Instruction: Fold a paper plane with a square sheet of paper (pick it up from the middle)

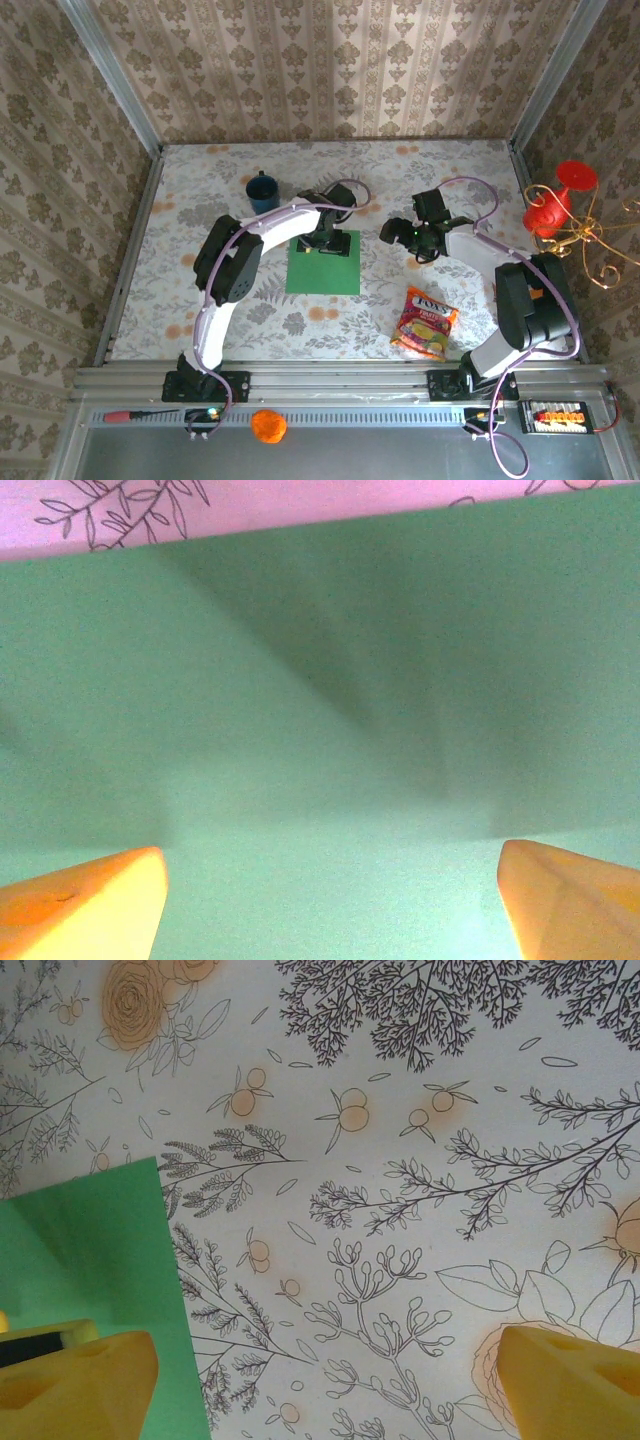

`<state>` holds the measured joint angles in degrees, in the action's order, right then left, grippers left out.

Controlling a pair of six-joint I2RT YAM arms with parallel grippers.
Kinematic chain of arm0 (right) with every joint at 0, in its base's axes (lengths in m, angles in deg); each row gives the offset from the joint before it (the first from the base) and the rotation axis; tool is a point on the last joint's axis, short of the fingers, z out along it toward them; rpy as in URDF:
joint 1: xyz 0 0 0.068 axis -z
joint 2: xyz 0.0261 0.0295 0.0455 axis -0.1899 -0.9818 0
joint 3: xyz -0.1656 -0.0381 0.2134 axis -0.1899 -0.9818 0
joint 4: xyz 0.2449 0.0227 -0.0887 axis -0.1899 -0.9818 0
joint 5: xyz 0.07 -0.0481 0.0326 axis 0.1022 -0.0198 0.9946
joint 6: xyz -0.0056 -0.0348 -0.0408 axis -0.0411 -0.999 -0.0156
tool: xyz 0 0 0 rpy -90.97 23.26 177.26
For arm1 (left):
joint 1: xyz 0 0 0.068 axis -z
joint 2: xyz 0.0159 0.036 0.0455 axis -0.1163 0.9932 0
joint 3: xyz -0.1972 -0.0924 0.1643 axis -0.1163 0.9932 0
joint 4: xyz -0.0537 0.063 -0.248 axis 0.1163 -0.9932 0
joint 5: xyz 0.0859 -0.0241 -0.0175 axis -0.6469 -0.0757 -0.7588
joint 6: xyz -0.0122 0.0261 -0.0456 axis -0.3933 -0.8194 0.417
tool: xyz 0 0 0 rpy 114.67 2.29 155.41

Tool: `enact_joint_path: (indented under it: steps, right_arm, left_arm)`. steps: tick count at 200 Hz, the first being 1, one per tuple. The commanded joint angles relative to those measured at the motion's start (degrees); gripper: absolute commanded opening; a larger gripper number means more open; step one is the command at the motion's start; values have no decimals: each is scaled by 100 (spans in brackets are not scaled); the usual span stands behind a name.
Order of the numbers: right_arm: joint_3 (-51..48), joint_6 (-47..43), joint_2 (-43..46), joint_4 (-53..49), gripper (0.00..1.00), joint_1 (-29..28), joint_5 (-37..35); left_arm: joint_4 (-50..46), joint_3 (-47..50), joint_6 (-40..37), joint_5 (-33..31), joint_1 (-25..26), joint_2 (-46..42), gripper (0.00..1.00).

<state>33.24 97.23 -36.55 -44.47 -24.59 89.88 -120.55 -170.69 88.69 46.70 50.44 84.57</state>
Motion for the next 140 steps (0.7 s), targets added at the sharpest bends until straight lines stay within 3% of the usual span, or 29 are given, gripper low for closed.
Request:
enact_joint_path:
  steps: [1,69,140]
  right_arm:
    - [145,80,-84,-175,89,17,-10]
    - [175,104,24,-232,89,12,15]
    - [182,147,-21,-191,89,12,63]
  left_arm:
    - [-141,-118,242,-41,-27,244,86]
    - [-263,-39,393,-102,79,500,79]
    - [260,323,391,126,-39,-52,62]
